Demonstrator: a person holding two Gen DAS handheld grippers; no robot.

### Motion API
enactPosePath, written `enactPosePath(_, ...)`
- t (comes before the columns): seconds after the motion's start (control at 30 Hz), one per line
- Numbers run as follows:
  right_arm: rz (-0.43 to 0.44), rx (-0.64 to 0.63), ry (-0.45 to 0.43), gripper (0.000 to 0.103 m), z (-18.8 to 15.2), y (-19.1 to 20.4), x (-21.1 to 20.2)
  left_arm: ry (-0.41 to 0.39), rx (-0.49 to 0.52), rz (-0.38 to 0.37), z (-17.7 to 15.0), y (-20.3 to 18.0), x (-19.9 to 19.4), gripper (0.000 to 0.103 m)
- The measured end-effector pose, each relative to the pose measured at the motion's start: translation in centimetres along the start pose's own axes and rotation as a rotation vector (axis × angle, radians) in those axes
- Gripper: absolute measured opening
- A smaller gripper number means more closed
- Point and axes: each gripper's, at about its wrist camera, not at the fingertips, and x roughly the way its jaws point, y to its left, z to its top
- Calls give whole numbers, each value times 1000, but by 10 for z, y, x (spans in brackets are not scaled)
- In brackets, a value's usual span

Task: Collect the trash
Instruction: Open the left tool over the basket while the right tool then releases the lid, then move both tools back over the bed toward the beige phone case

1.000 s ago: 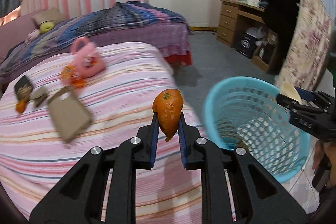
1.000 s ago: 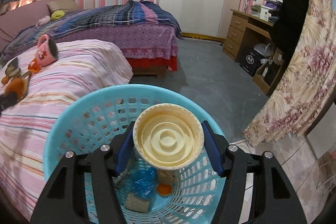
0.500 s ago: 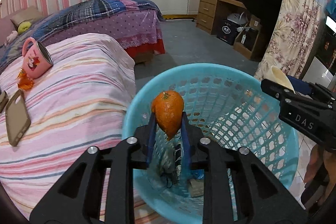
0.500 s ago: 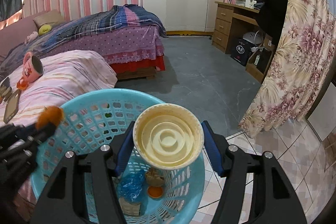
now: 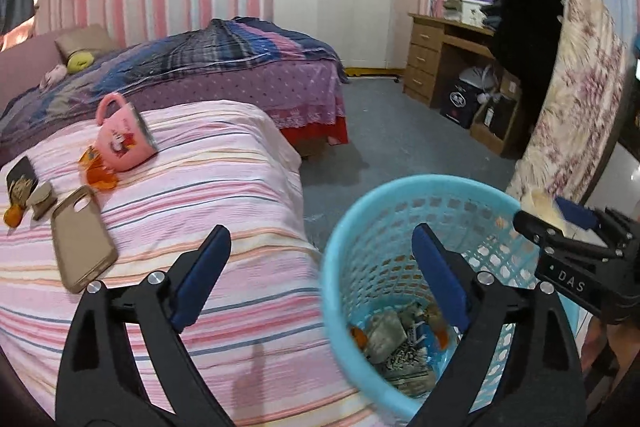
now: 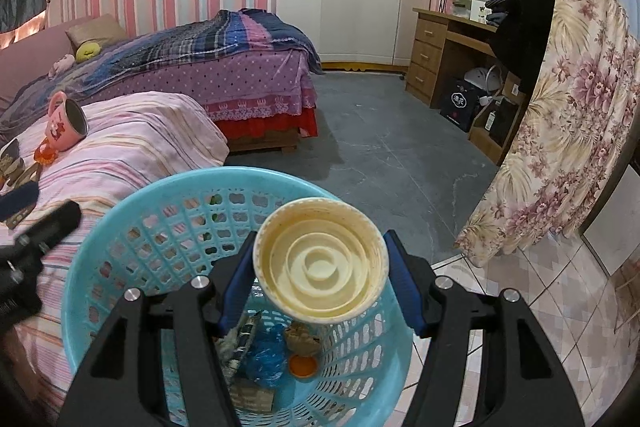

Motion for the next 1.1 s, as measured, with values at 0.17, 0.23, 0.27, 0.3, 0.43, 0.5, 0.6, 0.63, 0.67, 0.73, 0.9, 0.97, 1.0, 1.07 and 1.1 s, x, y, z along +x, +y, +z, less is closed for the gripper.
enactPosePath(0.17,10,7,-17,81,2,6,-5,-34,-23,41,4,20,-14,92)
enactPosePath(0.23,9,8,-16,84,3,10,-4,-51,-27,60,6,31,-21,93)
enactPosePath(0.27,16,12,-16,85,5,14,-4,-55,-30,67,8,34,-24,93)
enactPosePath(0.3,20,15,-16,85,5,15,-4,-60,-35,75,8,39,-26,94)
enactPosePath(0.43,23,17,-33,90,11,29,-7,-77,-44,114,11,62,-40,94)
enactPosePath(0.5,36,13,-43,91,15,43,-9,-94,-48,140,13,78,-50,96)
enactPosePath(0.6,61,-2,-59,92,20,64,-12,-115,-72,168,16,107,-64,97)
enactPosePath(0.63,81,-15,-65,92,24,78,-12,-117,-80,174,17,115,-66,97)
enactPosePath(0.67,90,-24,-69,92,25,86,-12,-119,-90,184,18,126,-68,97)
enactPosePath(0.73,94,-31,-72,92,28,95,-13,-121,-101,202,19,143,-72,97)
enactPosePath(0.9,138,-82,-80,92,36,145,-12,-128,-107,266,17,187,-75,97)
enactPosePath(0.97,147,-96,-81,92,37,159,-13,-122,-130,280,16,206,-75,97)
enactPosePath(1.0,159,-102,-80,92,38,169,-12,-117,-142,285,14,216,-75,97)
enactPosePath(1.07,183,-107,-72,92,39,186,-10,-115,-159,299,12,232,-75,97)
enactPosePath(1.1,188,-107,-70,92,39,191,-11,-116,-171,308,11,241,-75,97)
